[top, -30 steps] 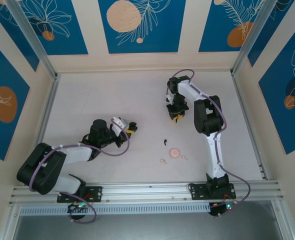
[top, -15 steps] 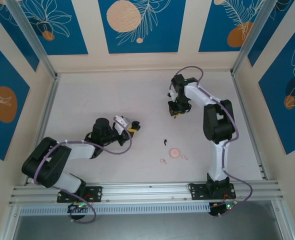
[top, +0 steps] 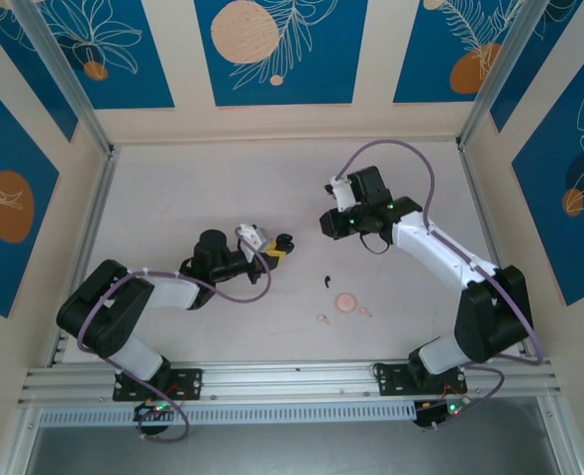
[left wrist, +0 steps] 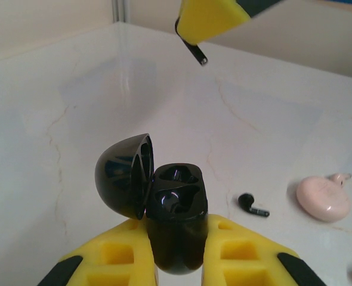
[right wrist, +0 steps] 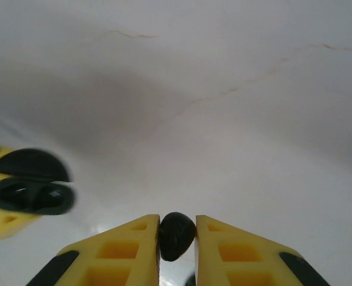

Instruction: Insert the wireless bluetooth earbuds into the charging case

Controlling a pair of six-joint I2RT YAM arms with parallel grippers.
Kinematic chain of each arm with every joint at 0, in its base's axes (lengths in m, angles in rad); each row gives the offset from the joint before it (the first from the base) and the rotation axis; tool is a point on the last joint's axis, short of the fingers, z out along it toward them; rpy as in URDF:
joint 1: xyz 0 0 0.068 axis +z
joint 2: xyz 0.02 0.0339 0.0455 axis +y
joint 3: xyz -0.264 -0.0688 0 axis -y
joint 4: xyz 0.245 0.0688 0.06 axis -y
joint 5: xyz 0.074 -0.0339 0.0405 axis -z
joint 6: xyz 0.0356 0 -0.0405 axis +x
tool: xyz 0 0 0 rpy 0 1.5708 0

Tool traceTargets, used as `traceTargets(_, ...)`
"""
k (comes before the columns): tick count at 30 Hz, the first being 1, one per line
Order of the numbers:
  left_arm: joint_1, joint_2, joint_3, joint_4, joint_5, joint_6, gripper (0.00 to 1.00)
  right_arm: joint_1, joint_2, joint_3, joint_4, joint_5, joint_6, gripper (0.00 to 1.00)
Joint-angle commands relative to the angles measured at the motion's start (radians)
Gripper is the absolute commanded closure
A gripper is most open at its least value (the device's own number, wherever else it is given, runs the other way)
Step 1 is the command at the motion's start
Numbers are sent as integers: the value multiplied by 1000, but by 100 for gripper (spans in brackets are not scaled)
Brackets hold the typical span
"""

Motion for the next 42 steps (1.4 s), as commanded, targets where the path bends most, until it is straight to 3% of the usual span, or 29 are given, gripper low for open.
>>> traceTargets(1,-17,25,22,98,43,-48,93,66,-81,-67,174,20,33,80)
traceTargets(7,-30,48,18,172,49,-98,93,191,-117,-118,276,124,29,80)
traceTargets(12,-34,42,13,182,41,-105,93,229,-110,-126,310,150,18,80)
traceTargets(42,-34,39,15,225,35,-149,92,255,-94,-168,356,136,11,80)
